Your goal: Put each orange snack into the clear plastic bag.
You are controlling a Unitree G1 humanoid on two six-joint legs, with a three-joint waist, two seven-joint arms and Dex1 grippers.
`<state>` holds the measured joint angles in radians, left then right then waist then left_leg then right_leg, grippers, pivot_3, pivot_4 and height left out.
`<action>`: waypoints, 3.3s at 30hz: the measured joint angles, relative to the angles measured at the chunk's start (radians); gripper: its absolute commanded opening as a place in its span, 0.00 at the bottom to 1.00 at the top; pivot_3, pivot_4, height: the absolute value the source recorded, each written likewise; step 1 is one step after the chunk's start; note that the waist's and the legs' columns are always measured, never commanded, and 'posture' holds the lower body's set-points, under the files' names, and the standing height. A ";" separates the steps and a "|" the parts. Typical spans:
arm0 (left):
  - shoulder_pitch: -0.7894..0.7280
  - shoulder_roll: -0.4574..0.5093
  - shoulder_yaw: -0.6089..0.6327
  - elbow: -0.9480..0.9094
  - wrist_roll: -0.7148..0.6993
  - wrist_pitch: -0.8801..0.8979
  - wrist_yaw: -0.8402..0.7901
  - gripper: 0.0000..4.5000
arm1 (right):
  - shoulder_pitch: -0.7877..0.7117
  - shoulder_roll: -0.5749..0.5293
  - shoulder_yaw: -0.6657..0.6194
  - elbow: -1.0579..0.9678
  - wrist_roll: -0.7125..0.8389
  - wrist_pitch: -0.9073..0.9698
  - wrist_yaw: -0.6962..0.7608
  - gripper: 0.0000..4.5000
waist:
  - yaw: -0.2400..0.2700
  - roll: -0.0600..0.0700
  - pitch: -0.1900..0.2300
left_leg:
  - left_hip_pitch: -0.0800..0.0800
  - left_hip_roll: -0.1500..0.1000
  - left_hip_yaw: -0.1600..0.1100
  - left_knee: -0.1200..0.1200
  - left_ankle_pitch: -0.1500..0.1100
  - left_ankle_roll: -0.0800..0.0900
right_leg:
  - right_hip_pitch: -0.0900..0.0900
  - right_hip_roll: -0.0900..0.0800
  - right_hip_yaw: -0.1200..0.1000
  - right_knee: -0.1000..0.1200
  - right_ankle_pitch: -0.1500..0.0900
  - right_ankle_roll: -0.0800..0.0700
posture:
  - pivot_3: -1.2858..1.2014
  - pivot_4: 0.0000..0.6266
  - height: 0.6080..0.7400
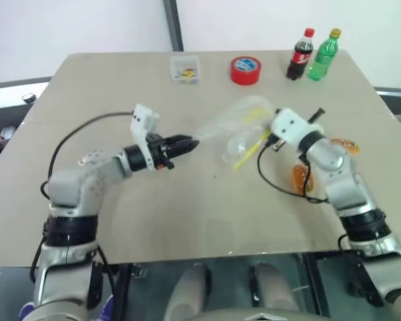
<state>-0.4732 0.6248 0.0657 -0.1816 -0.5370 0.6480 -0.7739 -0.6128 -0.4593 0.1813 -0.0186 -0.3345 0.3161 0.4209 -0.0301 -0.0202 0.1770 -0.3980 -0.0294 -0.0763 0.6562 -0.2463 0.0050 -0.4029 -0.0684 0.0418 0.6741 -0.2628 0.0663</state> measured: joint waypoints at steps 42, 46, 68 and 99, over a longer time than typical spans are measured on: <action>0.004 -0.093 -0.286 -0.139 0.467 -0.304 0.029 0.01 | -0.179 0.119 0.084 0.105 0.033 0.274 0.115 0.00 | -0.011 0.000 0.000 | -0.016 -0.001 0.001 0.004 0.000 0.001 | -0.015 0.002 0.000 0.003 0.000 0.001 | 0.52 0.24 1.00; 0.004 -0.095 -0.287 -0.113 0.476 -0.339 0.028 0.01 | -0.177 0.117 0.084 0.085 0.032 0.288 0.110 0.00 | -0.011 0.000 0.000 | -0.016 -0.001 0.000 0.006 0.000 0.001 | -0.015 0.003 0.000 0.004 0.000 0.001 | 0.52 0.24 1.00; -0.084 -0.095 -0.150 0.389 0.274 -0.851 -0.280 0.00 | 0.130 0.294 -0.182 -0.531 0.355 0.730 0.095 0.03 | -0.012 0.001 0.000 | -0.016 -0.001 -0.003 0.012 -0.002 0.005 | -0.012 0.004 -0.003 0.007 0.000 0.001 | 0.52 0.24 1.00; -0.083 -0.085 -0.142 0.431 0.279 -0.896 -0.313 0.00 | 0.053 -0.045 0.148 -0.433 0.224 0.282 0.107 0.30 | -0.010 0.001 0.000 | -0.016 -0.001 -0.004 0.012 -0.002 0.005 | -0.012 0.004 -0.004 0.006 0.000 0.001 | 0.52 0.24 1.00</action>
<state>-0.5566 0.5395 -0.0760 0.2490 -0.2581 -0.2485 -1.0865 -0.5600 -0.5043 0.3297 -0.4513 -0.1107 0.5979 0.5281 -0.0404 -0.0196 0.1766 -0.4142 -0.0305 -0.0799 0.6686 -0.2484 0.0098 -0.4145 -0.0645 0.0378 0.6797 -0.2626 0.0671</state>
